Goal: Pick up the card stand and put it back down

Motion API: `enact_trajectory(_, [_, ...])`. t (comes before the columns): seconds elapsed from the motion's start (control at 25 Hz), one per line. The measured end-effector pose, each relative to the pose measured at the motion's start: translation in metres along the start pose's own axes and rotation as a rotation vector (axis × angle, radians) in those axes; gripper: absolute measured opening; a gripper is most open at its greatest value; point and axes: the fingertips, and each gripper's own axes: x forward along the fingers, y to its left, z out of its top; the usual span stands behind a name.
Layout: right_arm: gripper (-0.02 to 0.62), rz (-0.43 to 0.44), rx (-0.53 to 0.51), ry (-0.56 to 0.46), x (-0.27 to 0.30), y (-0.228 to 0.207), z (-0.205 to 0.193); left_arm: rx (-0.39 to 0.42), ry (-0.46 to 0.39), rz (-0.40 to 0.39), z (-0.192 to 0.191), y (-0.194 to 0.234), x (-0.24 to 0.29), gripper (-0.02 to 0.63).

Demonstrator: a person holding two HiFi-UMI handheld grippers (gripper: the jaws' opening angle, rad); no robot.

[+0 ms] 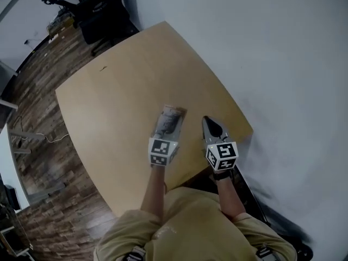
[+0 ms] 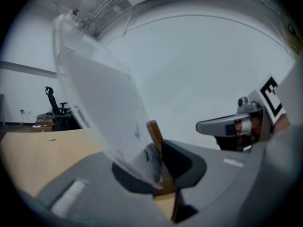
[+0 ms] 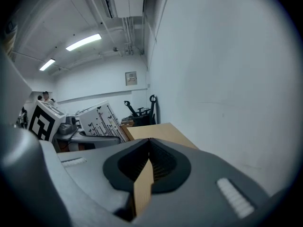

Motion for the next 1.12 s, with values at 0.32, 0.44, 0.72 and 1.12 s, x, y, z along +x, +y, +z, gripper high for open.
enact_trajectory(0.32, [0.006, 0.218, -0.015, 0.06, 0.108, 0.031, -0.018, -0.039, 0.02, 0.147, -0.026, 0.088, -0.009, 0.055])
enact_trajectory(0.44, [0.006, 0.304, 0.0, 0.1, 0.142, 0.046, -0.047, -0.038, 0.043, 0.214, -0.055, 0.124, -0.009, 0.055])
enact_trajectory(0.72, [0.006, 0.472, -0.059, 0.166, 0.186, 0.058, -0.087, 0.015, 0.103, 0.252, -0.092, 0.189, 0.018, 0.055])
enact_trajectory(1.12, [0.006, 0.524, -0.131, 0.155, 0.248, 0.057, -0.094, 0.218, 0.193, 0.015, -0.125, 0.257, 0.108, 0.054])
